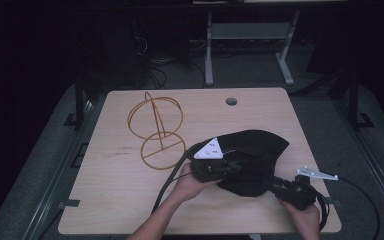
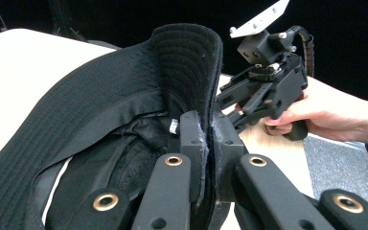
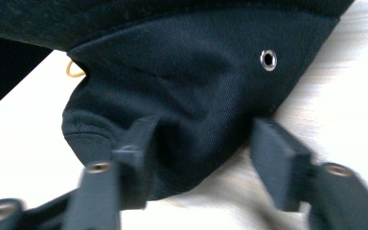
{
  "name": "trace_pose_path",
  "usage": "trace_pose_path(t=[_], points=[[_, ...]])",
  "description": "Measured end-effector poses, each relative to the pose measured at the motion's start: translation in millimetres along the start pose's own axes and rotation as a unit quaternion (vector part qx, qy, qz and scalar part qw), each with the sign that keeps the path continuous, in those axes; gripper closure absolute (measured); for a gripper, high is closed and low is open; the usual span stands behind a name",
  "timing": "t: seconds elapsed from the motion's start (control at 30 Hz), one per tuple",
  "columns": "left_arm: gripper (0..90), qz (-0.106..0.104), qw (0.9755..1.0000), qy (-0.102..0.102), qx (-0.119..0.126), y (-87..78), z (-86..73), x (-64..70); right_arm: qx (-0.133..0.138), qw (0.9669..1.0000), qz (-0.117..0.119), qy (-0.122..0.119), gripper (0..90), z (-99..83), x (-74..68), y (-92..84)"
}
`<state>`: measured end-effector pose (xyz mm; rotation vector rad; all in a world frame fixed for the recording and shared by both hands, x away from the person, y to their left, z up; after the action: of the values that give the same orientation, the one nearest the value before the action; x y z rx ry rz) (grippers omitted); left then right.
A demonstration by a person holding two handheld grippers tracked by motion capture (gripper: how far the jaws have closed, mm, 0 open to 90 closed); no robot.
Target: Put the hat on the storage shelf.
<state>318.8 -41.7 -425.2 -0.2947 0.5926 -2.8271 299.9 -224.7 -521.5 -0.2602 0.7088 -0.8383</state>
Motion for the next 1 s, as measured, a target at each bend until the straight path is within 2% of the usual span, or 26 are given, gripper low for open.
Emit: trace_pose_path(t=[0.03,0.07,0.1,0.13,0.17,0.2,0.23,0.3,0.33,0.37,0.4,0.47,0.57,0.6,0.67,0.83,1.0], points=[[85.6,0.0,1.0,0.002,0.002,-0.6,0.5,-0.6,0.001,1.0,0.002,0.001,58.6,0.4,0.1,1.1],[85.7,0.0,1.0,0.002,0.002,-0.6,0.5,-0.6,0.001,1.0,0.002,0.001,58.6,0.4,0.1,1.1],[85.7,-0.001,1.0,0.0,0.004,-1.5,0.6,-0.7,0.003,1.0,0.002,0.002,66.5,1.1,0.0,2.0],[85.7,-0.003,1.0,-0.003,0.006,-3.5,1.3,-0.4,0.002,1.0,0.0,-0.006,78.4,3.1,-2.6,4.9],[85.7,-0.003,1.0,-0.003,0.006,-3.5,1.3,-0.4,0.002,1.0,0.0,-0.006,78.4,3.1,-2.6,4.9],[85.7,-0.005,1.0,-0.004,0.008,-6.1,1.4,-0.5,0.005,0.9998,-0.004,-0.019,85.9,4.9,-4.2,6.4],[85.6,-0.005,1.0,-0.002,0.008,-7.2,1.2,-0.4,0.008,0.9998,-0.002,-0.02,87.4,5.5,-4.5,6.5],[85.6,-0.006,0.9999,-0.002,0.008,-8.0,1.0,0.3,0.012,0.9997,-0.001,-0.022,88.1,6.0,-4.5,6.0],[85.5,-0.007,0.9999,0.0,0.008,-8.8,1.1,1.0,0.019,0.9992,-0.004,-0.034,88.9,7.4,-5.6,3.8],[85.5,-0.006,1.0,0.004,0.007,-9.6,1.2,1.4,0.019,0.9992,-0.004,-0.034,88.9,7.4,-5.6,3.8],[85.2,-0.005,0.9999,0.006,0.008,-10.0,1.7,3.0,0.028,0.9985,-0.008,-0.047,89.1,9.4,-6.7,0.7],[85.0,-0.001,0.9999,0.017,0.003,-12.1,1.8,4.7,0.034,0.9978,-0.011,-0.055,89.2,11.3,-7.6,-1.7],[84.1,0.002,0.9997,0.023,0.0,-14.5,2.1,5.9,0.04,0.9972,-0.012,-0.062,89.3,13.0,-9.1,-4.4],[83.7,0.007,0.9995,0.031,-0.004,-17.4,2.6,6.5,0.049,0.9961,-0.013,-0.073,89.4,15.5,-10.3,-6.6],[82.9,0.01,0.9993,0.034,-0.006,-19.3,3.0,6.8,0.057,0.9949,-0.014,-0.082,89.4,18.4,-12.4,-9.6],[81.0,0.02,0.9986,0.046,-0.014,-25.0,3.8,7.6,0.072,0.993,-0.015,-0.092,89.5,23.4,-15.5,-15.3],[79.4,0.027,0.9978,0.057,-0.02,-29.9,3.6,8.7,0.093,0.9889,-0.017,-0.115,89.6,29.7,-20.3,-24.6]])
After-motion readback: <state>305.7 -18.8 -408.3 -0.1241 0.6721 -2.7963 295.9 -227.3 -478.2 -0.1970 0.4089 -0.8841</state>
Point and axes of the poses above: each handheld gripper's, and its own axes: y roughly forward along the jaws, z roughly out of its top, x roughly to its right, the point moved 8 cm from there along y, roughly forward along the jaws, and after that the axes turned 2 degrees about -y, right-handed, at the moved point
